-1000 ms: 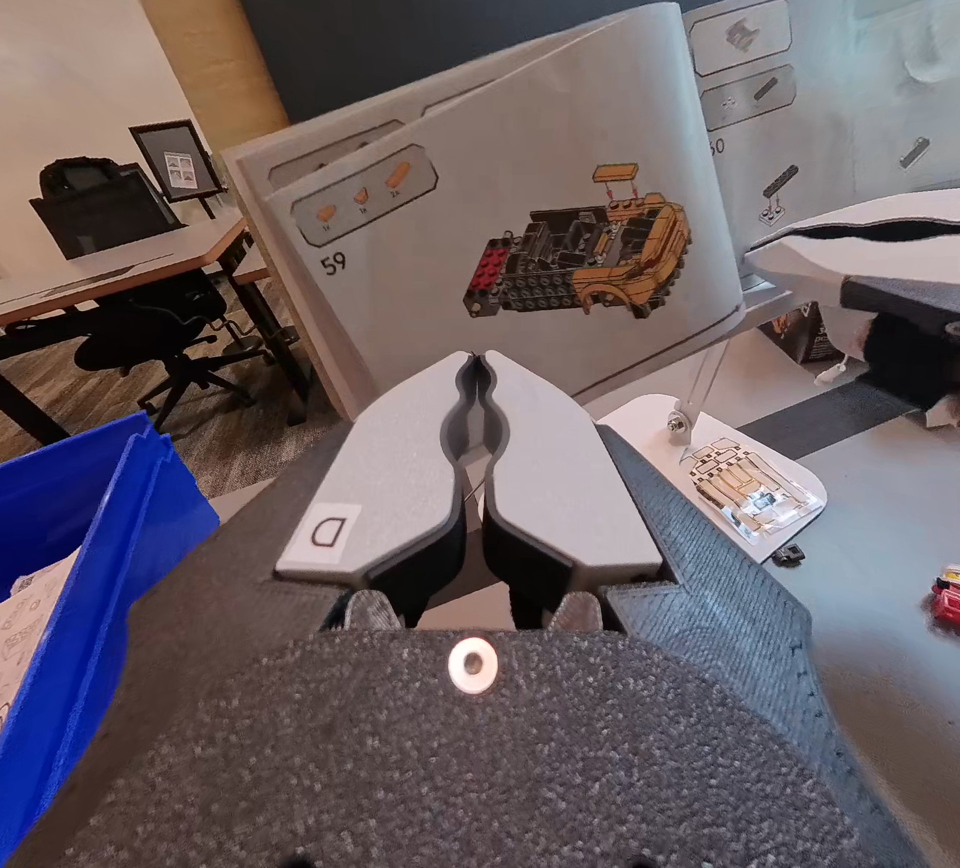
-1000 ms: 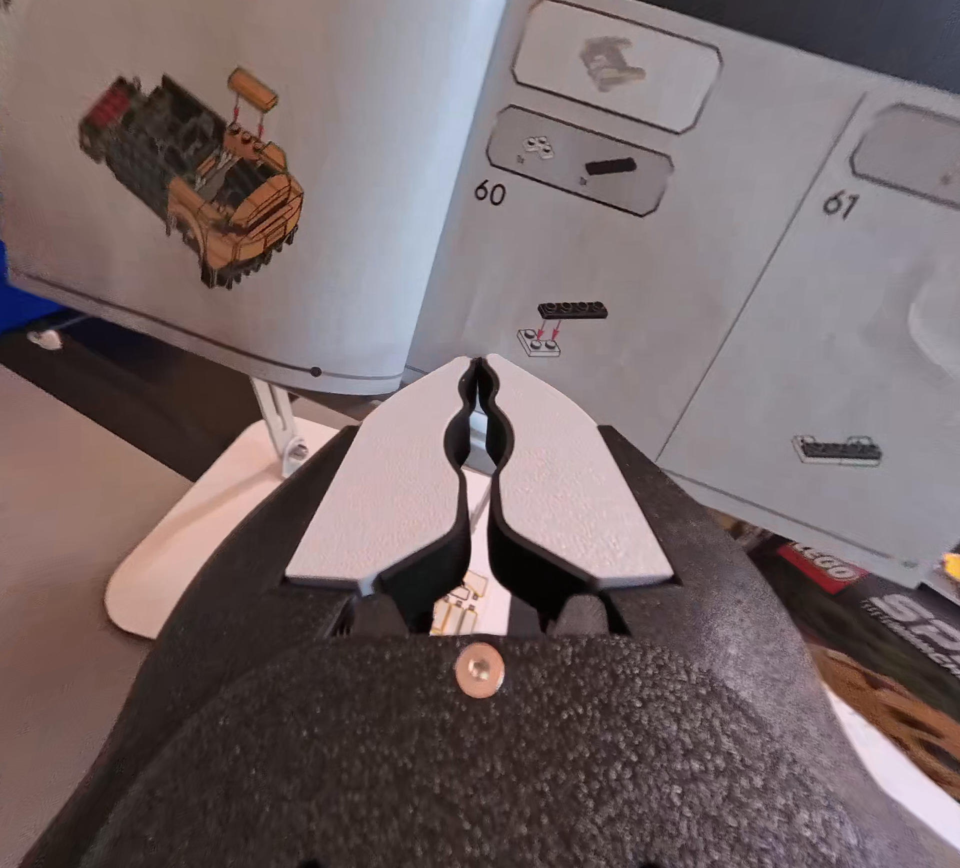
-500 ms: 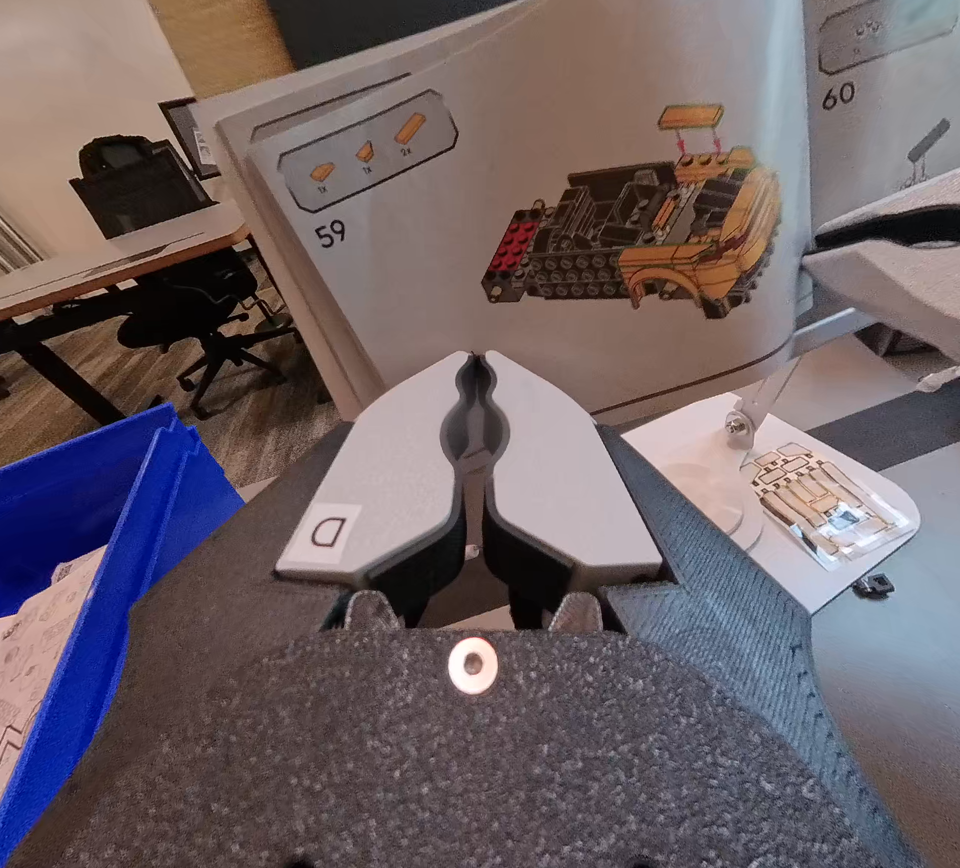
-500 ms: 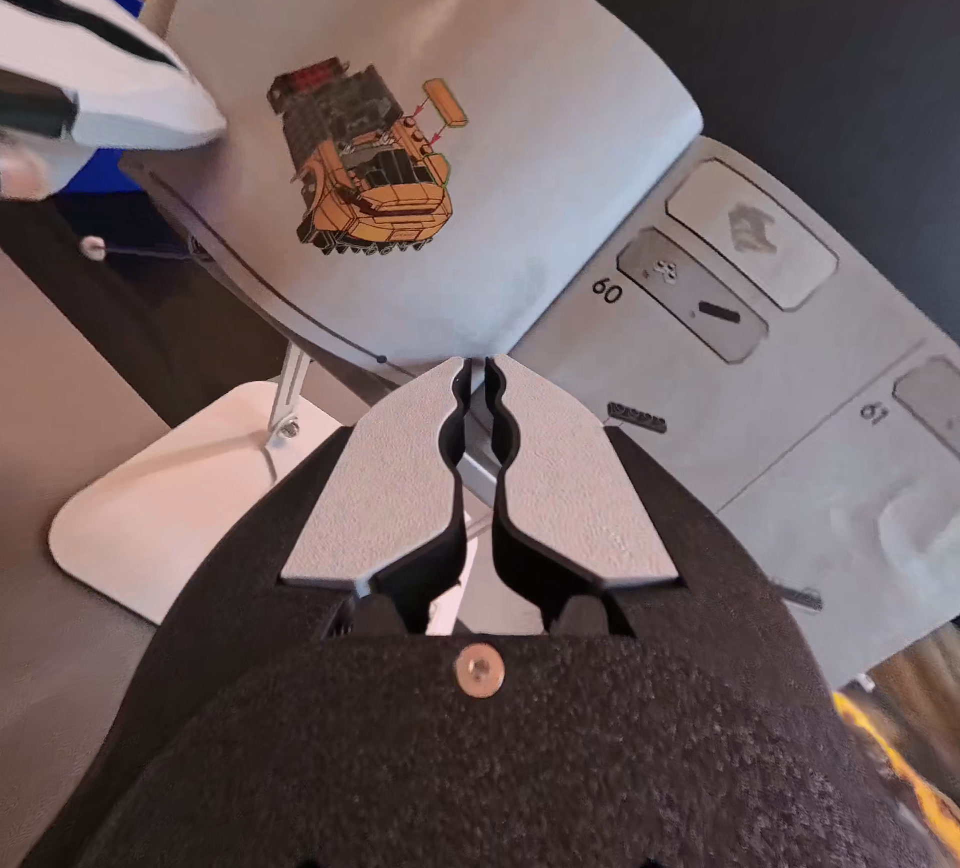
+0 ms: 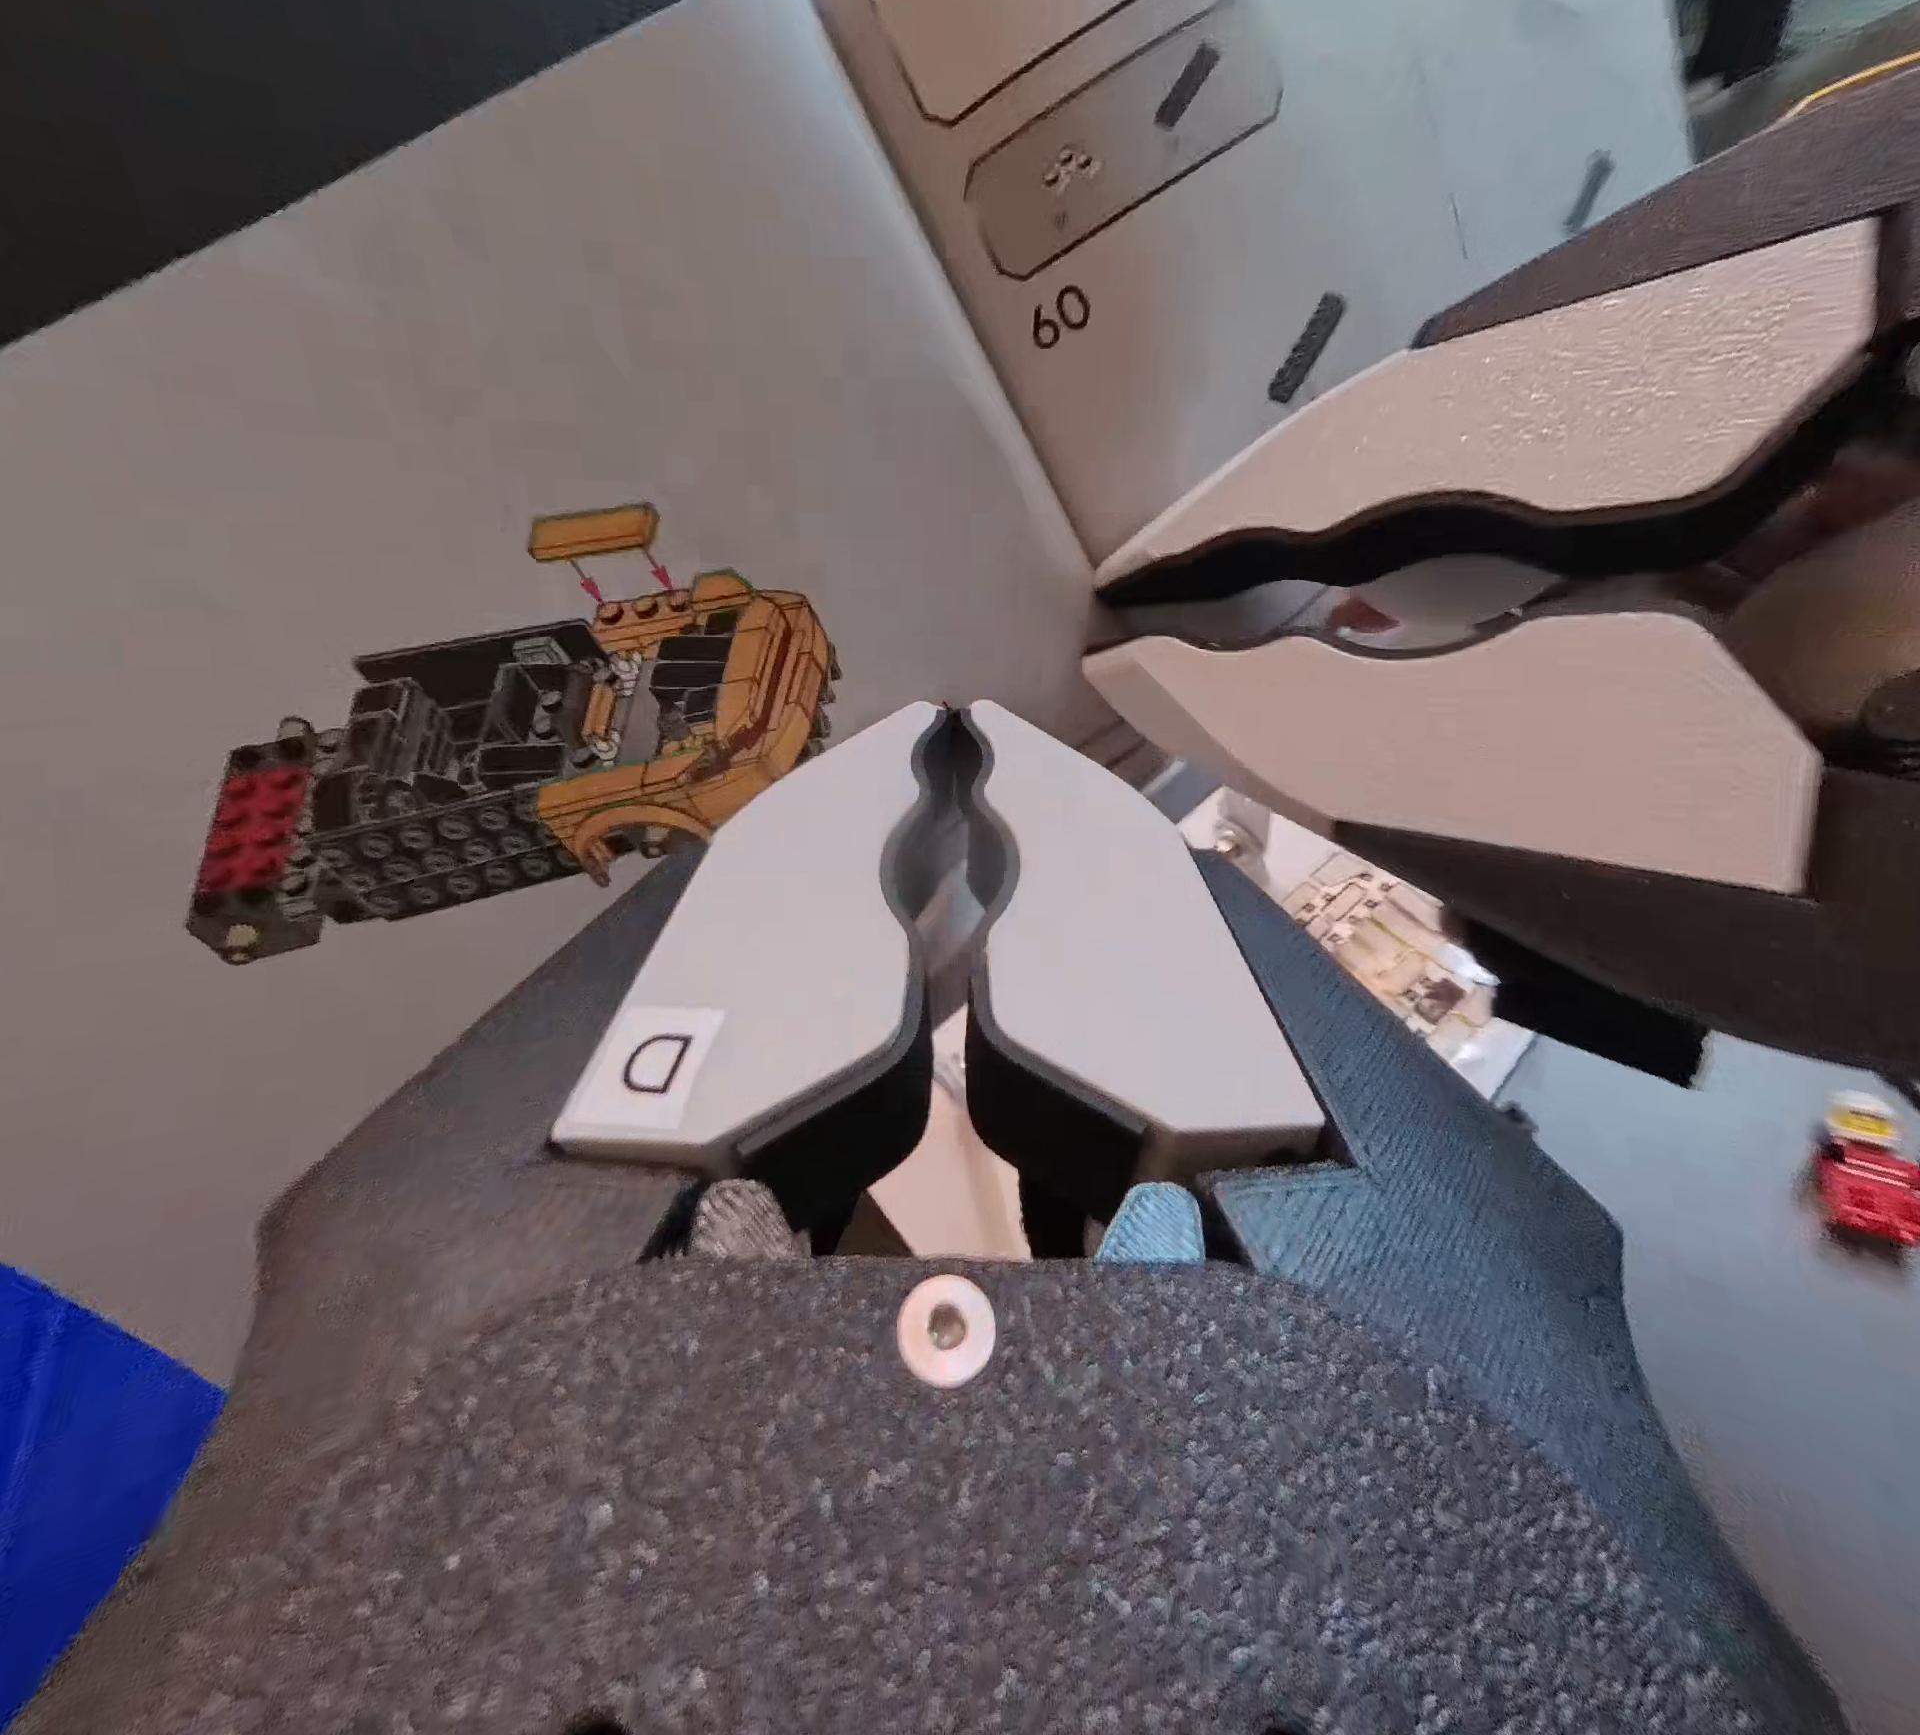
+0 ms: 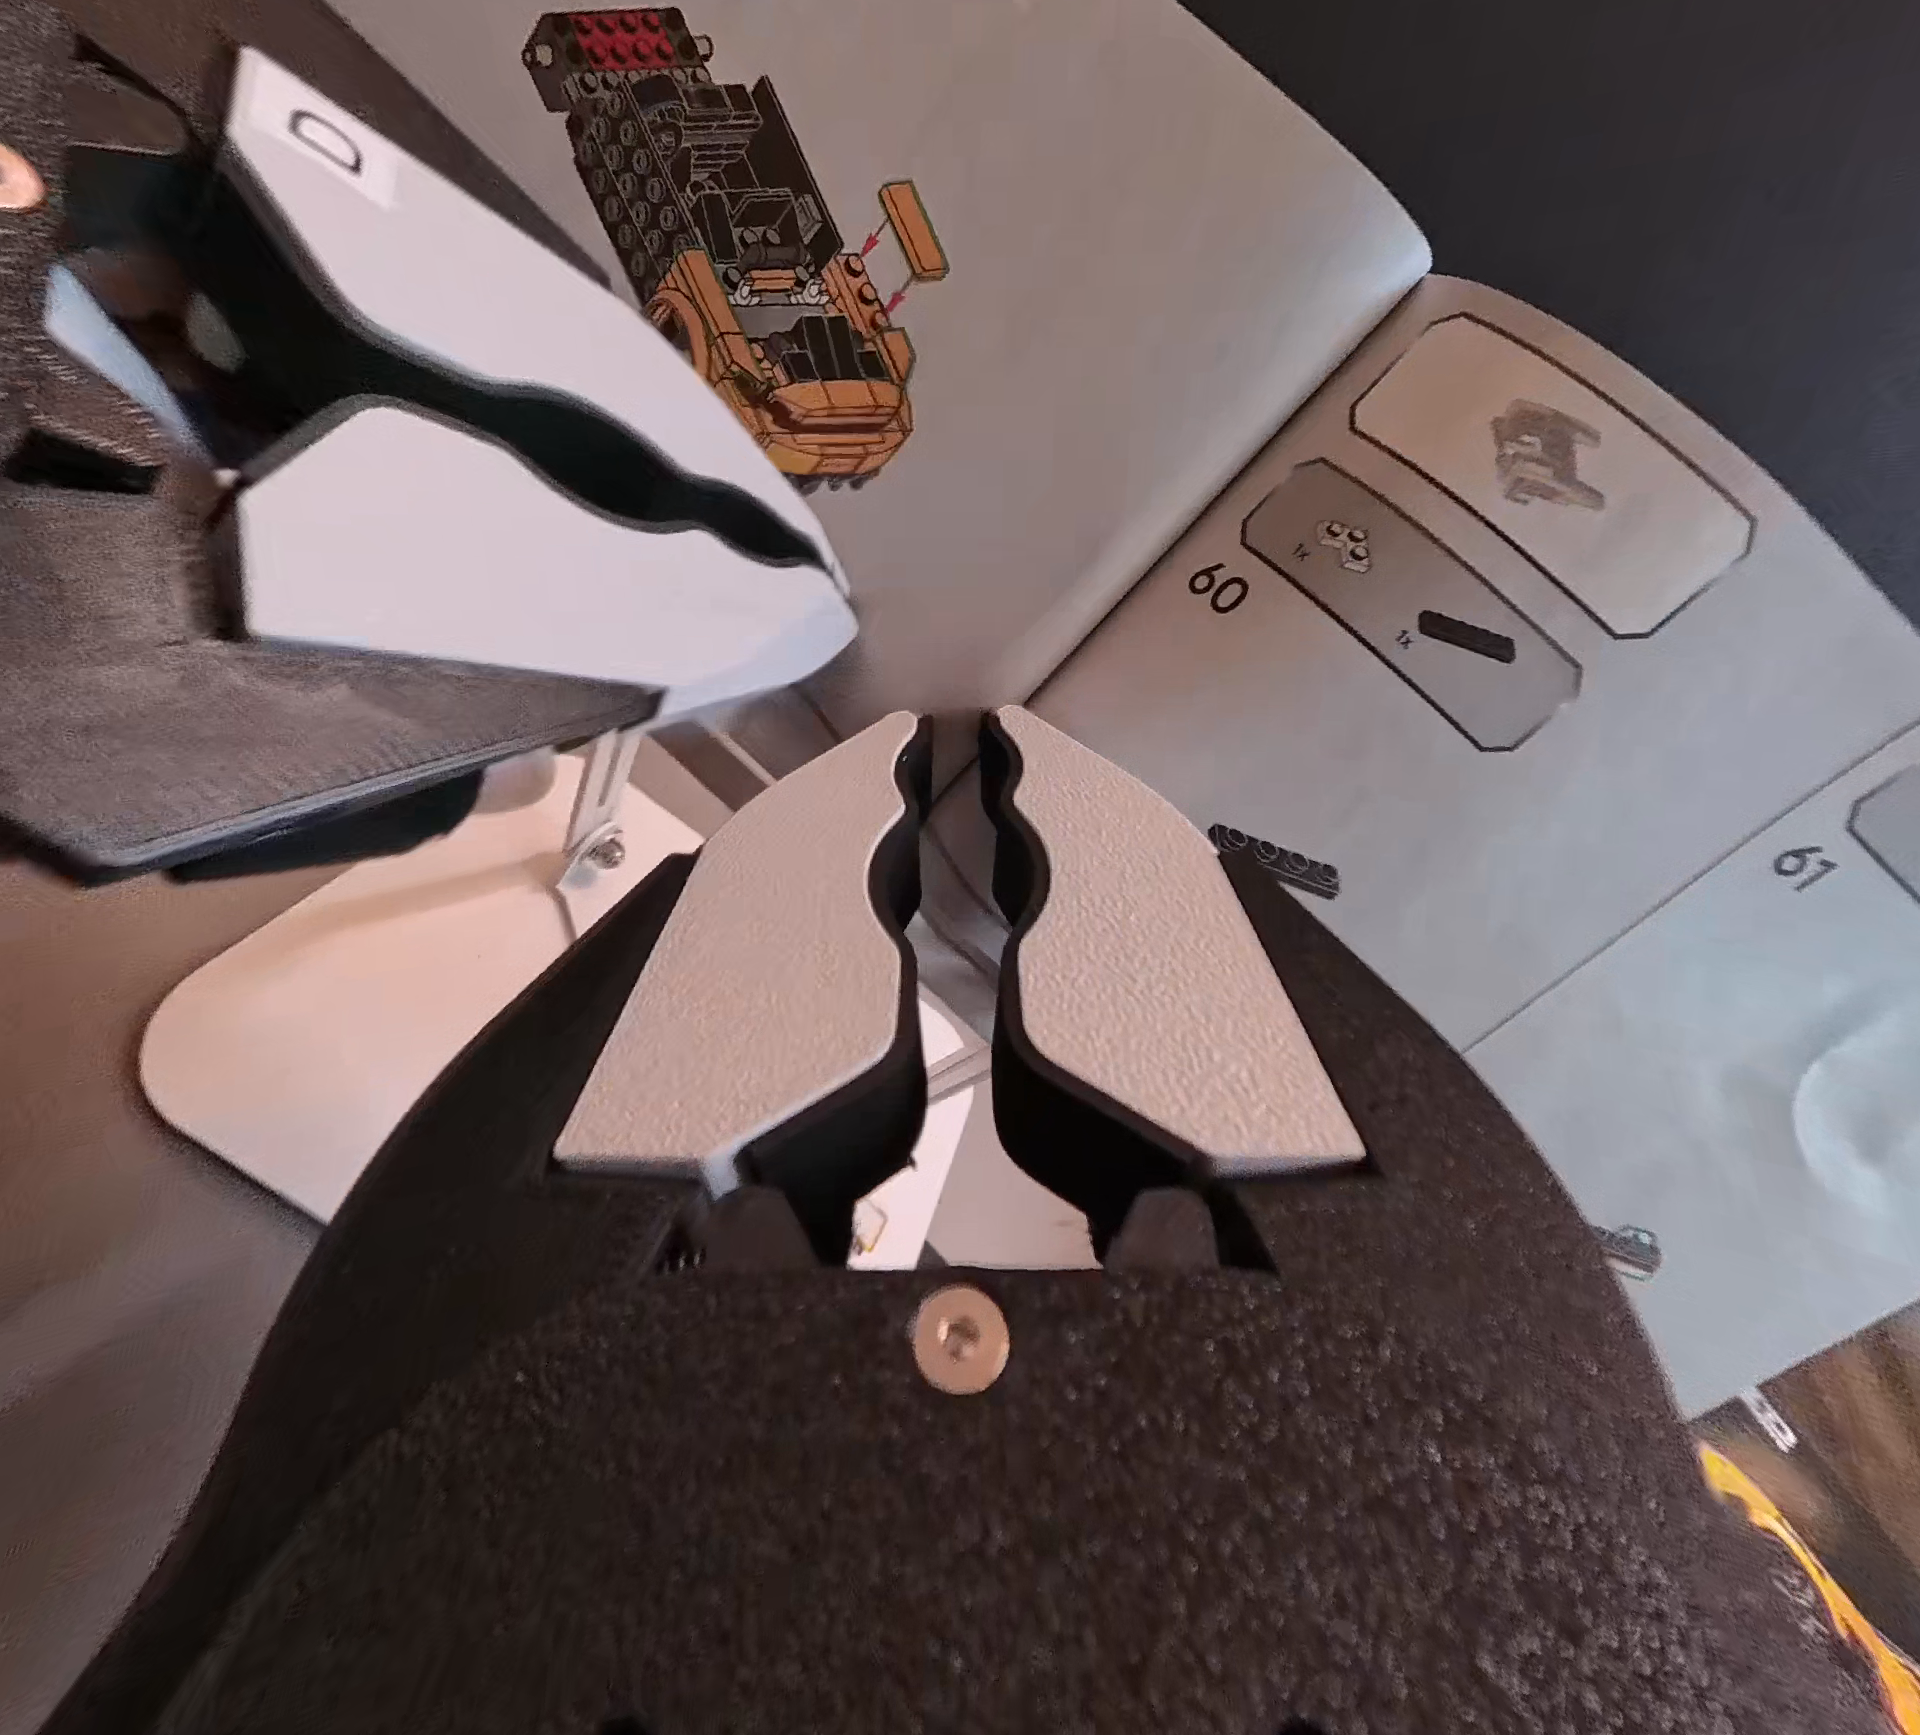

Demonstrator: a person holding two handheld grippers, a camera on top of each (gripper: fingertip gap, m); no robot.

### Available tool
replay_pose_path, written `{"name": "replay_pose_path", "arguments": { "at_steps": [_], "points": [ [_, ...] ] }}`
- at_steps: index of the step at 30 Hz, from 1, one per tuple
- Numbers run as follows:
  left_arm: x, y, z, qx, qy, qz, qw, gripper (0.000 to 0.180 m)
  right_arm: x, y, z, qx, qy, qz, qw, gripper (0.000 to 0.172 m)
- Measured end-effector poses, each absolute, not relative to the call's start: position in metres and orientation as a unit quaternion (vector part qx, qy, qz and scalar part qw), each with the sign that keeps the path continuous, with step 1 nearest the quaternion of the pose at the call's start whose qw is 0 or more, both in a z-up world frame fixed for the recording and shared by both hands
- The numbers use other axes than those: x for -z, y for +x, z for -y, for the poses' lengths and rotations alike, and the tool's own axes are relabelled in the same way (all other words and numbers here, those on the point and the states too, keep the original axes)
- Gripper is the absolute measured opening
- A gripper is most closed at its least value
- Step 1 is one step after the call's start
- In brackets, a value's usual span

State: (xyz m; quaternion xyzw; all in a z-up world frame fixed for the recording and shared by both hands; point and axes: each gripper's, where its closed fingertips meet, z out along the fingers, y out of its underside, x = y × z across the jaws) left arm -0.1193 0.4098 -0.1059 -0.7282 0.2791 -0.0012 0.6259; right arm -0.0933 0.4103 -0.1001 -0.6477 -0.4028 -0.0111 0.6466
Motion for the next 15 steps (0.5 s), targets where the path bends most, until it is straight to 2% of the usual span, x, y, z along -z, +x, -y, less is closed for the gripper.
{"name": "replay_pose_path", "arguments": {
  "at_steps": [6, 11, 13, 15],
  "points": [
    [0.103, -0.116, -0.409, -0.051, -0.733, -0.283, 0.616, 0.0, 0.101, -0.063, -0.392, -0.054, -0.661, 0.359, 0.656, 0.011],
    [0.089, -0.098, -0.402, -0.036, -0.716, -0.285, 0.637, 0.0, 0.131, -0.032, -0.374, -0.152, -0.712, 0.273, 0.629, 0.012],
    [0.087, -0.085, -0.401, -0.034, -0.71, -0.296, 0.638, 0.0, 0.147, -0.027, -0.368, -0.211, -0.735, 0.227, 0.603, 0.019],
    [0.088, -0.073, -0.402, -0.037, -0.705, -0.309, 0.637, 0.0, 0.159, -0.027, -0.365, -0.278, -0.749, 0.175, 0.576, 0.034]
  ]
}}
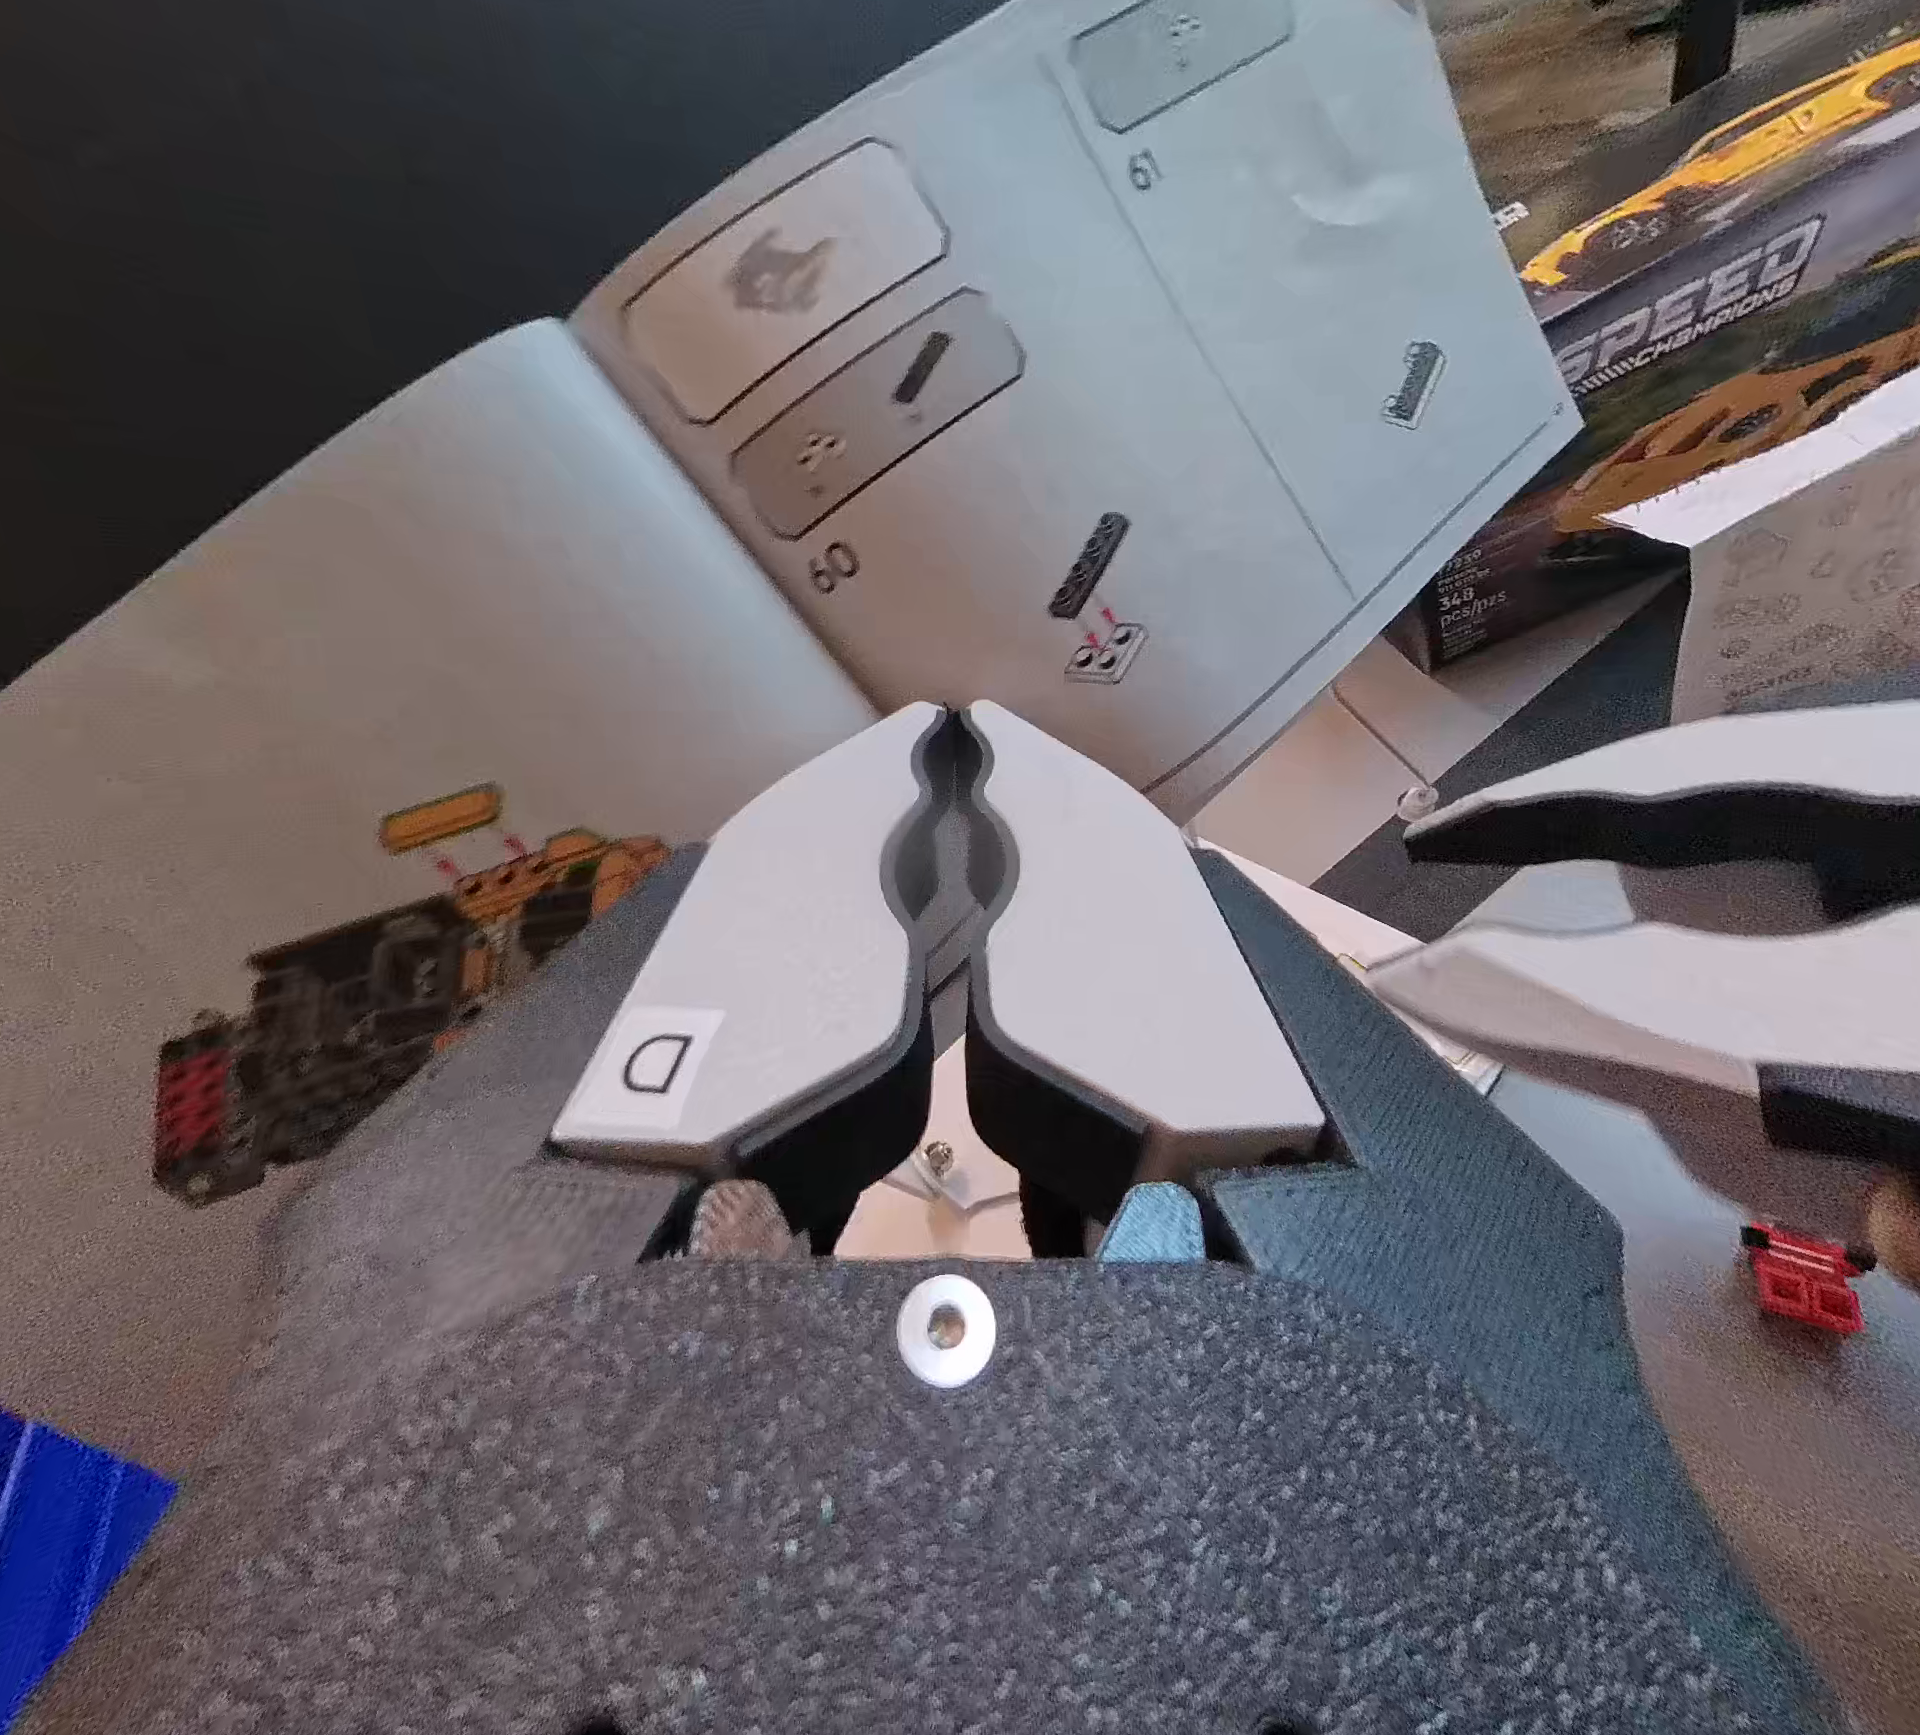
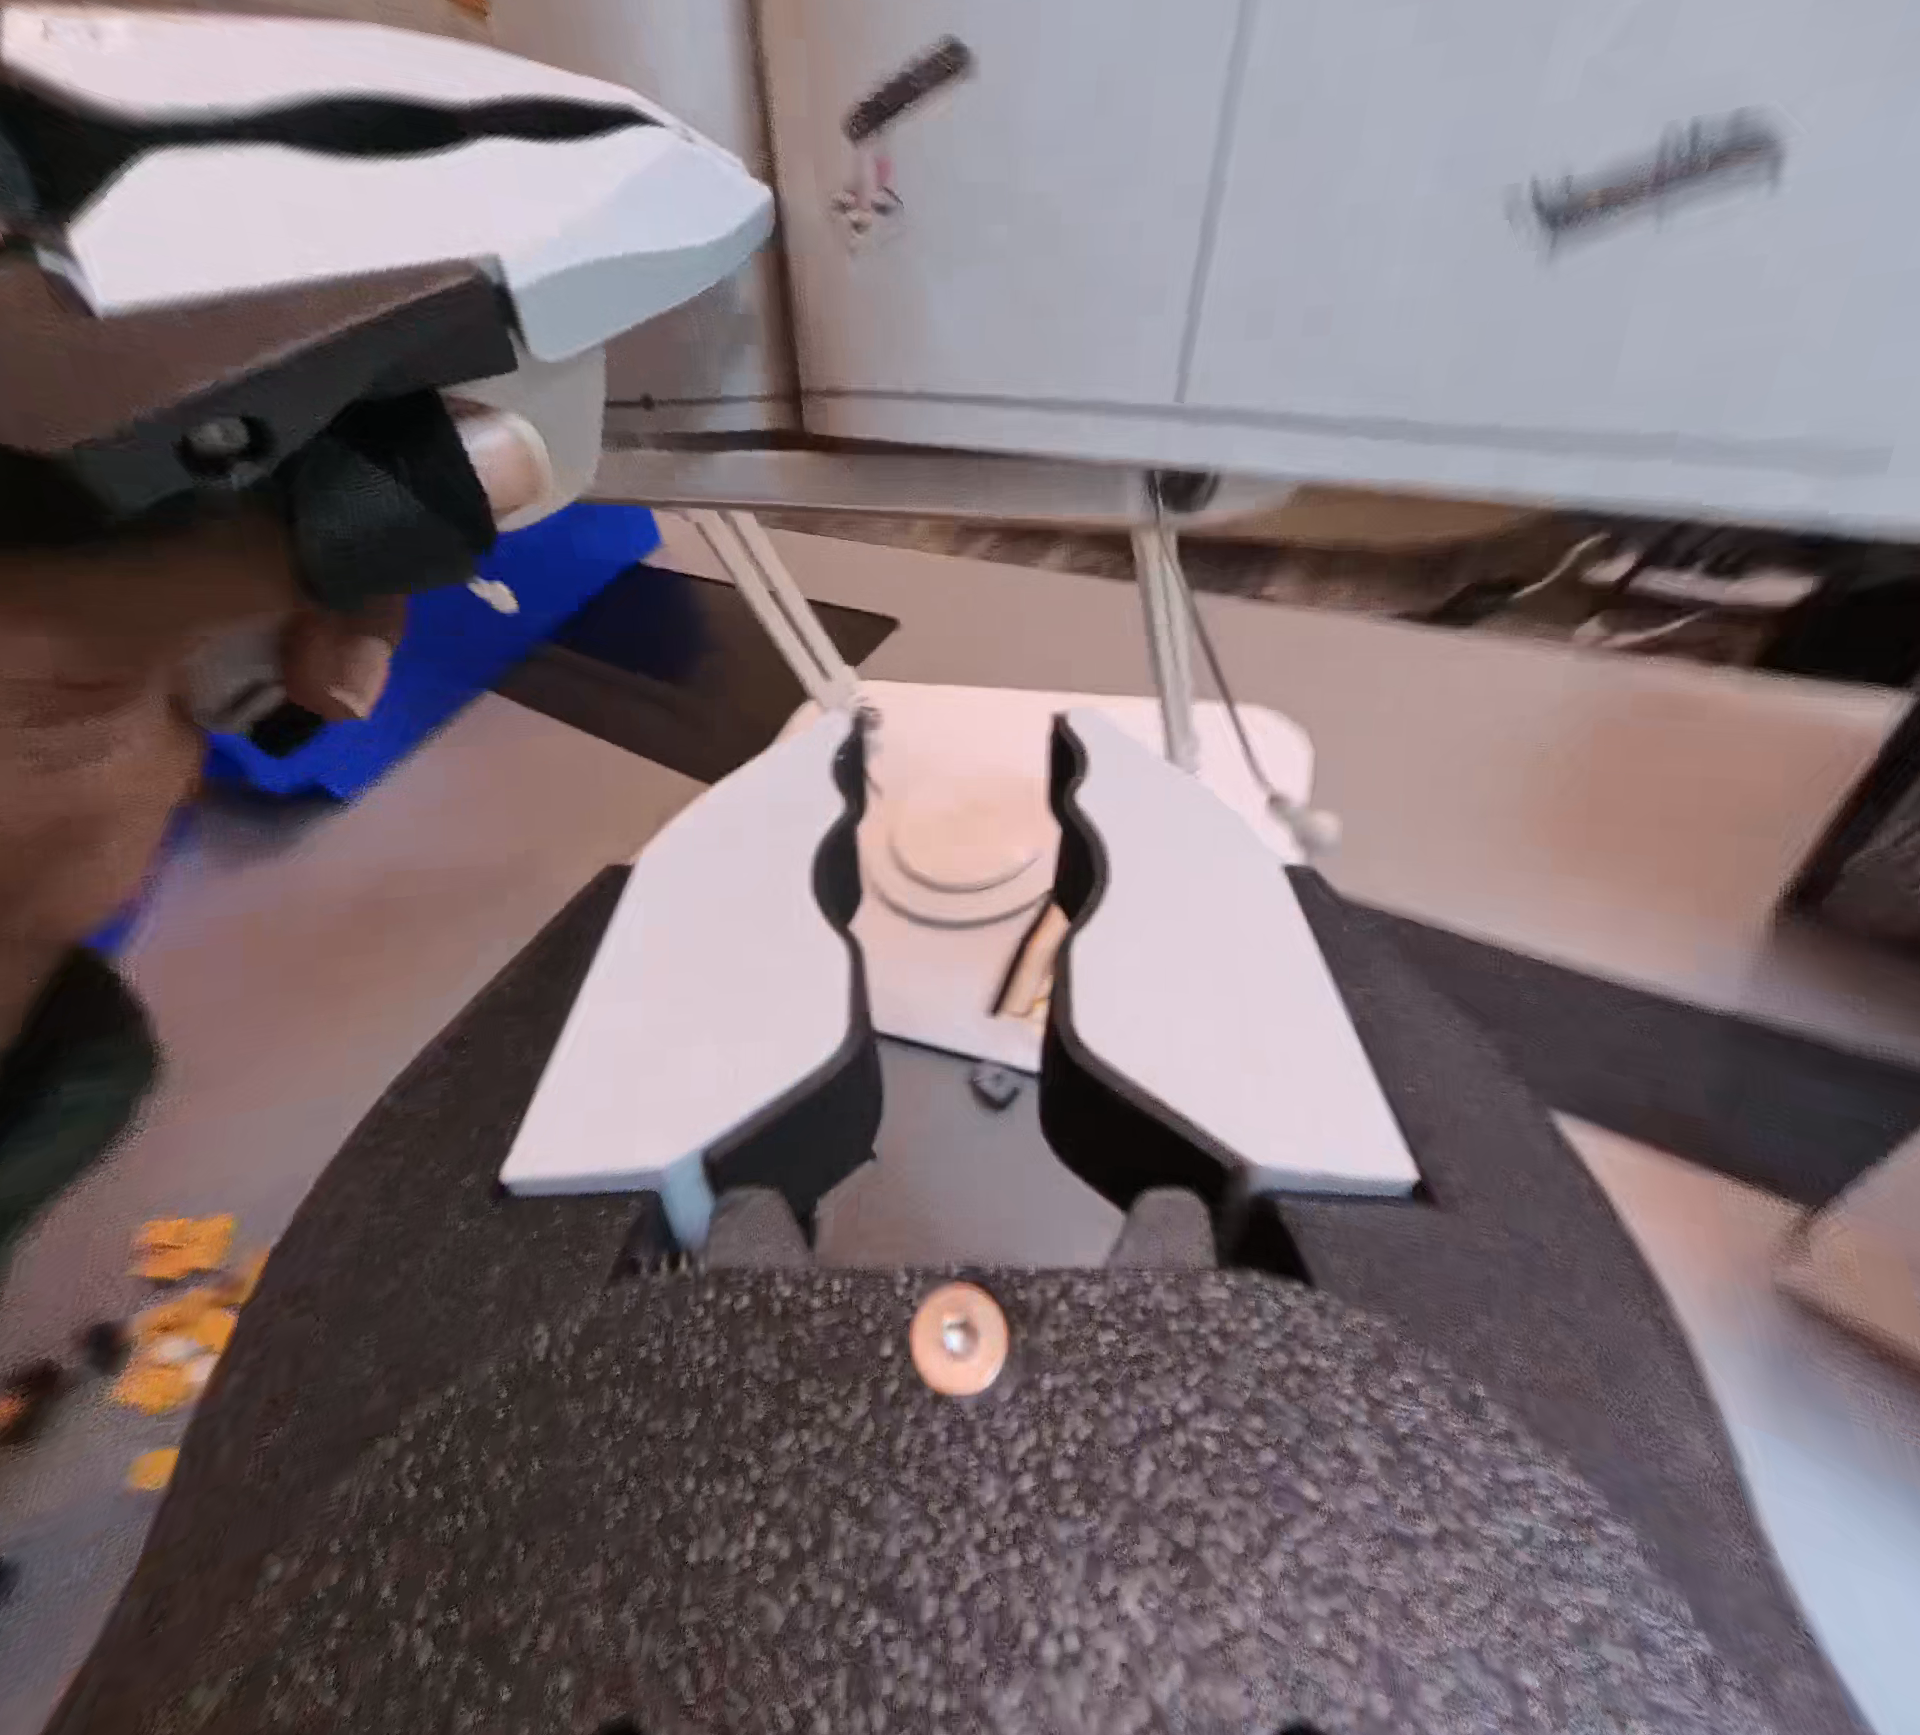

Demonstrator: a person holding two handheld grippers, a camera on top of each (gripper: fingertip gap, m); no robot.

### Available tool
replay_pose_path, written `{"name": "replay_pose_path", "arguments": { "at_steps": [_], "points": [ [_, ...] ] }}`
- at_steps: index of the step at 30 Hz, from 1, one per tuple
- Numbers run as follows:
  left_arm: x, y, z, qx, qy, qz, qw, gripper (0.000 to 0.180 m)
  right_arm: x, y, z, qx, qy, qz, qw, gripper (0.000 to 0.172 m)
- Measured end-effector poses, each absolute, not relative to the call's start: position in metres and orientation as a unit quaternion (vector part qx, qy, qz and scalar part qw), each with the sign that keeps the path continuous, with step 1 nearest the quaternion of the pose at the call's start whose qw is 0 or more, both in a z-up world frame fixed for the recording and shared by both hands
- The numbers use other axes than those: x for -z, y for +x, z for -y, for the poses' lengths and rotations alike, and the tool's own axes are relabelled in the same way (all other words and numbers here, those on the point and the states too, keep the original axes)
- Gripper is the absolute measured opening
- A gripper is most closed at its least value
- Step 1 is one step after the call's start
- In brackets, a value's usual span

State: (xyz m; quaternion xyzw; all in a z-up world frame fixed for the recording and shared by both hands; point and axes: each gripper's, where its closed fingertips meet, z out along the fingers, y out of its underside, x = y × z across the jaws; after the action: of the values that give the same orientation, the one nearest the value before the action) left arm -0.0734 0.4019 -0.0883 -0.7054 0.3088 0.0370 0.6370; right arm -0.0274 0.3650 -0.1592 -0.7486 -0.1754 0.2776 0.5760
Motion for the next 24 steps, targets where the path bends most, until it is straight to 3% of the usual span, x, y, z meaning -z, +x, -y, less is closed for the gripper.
{"name": "replay_pose_path", "arguments": {
  "at_steps": [4, 8, 11, 15, 16, 24],
  "points": [
    [0.099, -0.061, -0.411, -0.054, -0.714, -0.331, 0.614, 0.0, 0.166, -0.035, -0.367, -0.44, -0.732, 0.061, 0.517, 0.06],
    [0.102, -0.059, -0.42, -0.092, -0.721, -0.35, 0.591, 0.0, 0.153, -0.017, -0.39, -0.603, -0.647, -0.097, 0.456, 0.061],
    [0.102, -0.06, -0.421, -0.114, -0.724, -0.359, 0.578, 0.0, 0.151, 0.002, -0.407, -0.66, -0.593, -0.173, 0.427, 0.05],
    [0.103, -0.06, -0.421, -0.132, -0.721, -0.36, 0.578, 0.0, 0.142, 0.032, -0.42, -0.667, -0.549, -0.221, 0.453, 0.007],
    [0.103, -0.06, -0.422, -0.136, -0.72, -0.36, 0.577, 0.0, 0.136, 0.036, -0.421, -0.668, -0.544, -0.214, 0.461, 0.003],
    [0.103, -0.06, -0.424, -0.142, -0.741, -0.347, 0.558, 0.0, 0.113, 0.036, -0.412, -0.51, -0.618, -0.107, 0.589, 0.0]
  ]
}}
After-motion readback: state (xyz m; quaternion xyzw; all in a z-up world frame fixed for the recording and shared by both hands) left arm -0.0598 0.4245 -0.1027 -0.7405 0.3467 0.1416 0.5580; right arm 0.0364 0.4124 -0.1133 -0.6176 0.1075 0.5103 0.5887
